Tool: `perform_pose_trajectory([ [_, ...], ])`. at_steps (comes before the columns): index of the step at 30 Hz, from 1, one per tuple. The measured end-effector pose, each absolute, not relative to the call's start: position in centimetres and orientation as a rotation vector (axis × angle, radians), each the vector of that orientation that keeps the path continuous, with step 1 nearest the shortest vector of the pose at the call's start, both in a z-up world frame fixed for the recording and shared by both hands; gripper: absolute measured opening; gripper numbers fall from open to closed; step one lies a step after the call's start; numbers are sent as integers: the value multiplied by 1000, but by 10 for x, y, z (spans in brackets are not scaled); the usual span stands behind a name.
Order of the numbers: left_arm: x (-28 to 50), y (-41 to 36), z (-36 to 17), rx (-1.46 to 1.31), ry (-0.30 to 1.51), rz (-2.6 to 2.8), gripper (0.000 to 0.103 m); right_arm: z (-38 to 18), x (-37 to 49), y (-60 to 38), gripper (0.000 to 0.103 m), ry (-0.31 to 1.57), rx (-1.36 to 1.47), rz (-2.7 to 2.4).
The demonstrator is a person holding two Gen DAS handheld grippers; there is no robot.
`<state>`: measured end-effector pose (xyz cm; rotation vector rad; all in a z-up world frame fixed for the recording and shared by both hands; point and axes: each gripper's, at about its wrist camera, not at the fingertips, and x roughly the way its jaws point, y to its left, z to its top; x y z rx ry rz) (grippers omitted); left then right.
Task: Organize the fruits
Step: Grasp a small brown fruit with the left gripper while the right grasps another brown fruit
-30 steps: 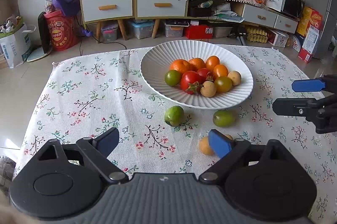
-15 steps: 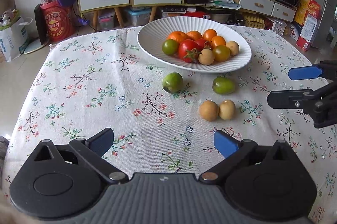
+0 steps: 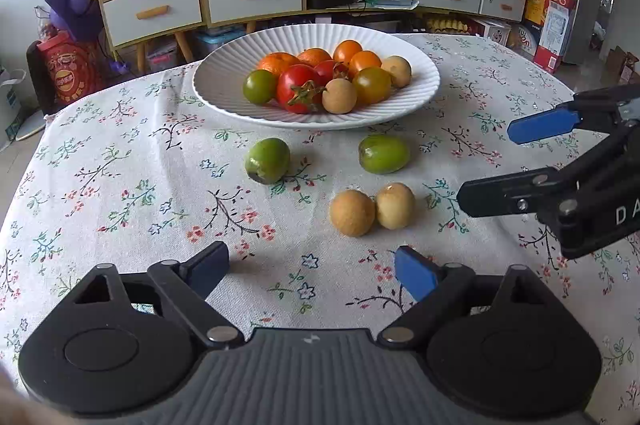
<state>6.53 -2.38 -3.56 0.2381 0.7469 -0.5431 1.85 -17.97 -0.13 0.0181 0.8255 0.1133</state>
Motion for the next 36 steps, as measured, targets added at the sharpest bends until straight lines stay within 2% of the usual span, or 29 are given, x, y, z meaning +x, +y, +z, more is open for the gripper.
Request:
perform_pose_trajectory([
  [7,70,-30,-34,220,728,-587,63,-6,20,-180,95,842,17,114],
  [13,72,-34,-30,211,725,-618,36,-7,20,-179,95,850,12,113],
  [15,72,-34,-30,211,724,-626,22,-7,21,-178,95,852,10,113],
  [28,75,-18,-21,223,753,-552,21,-9,31,-162,92,869,-7,138],
  [32,74,-10,-19,236,758,-533,21,-10,36,-152,88,882,-10,166],
  [36,74,-2,-19,241,766,-509,21,-10,42,-146,78,898,-3,187],
])
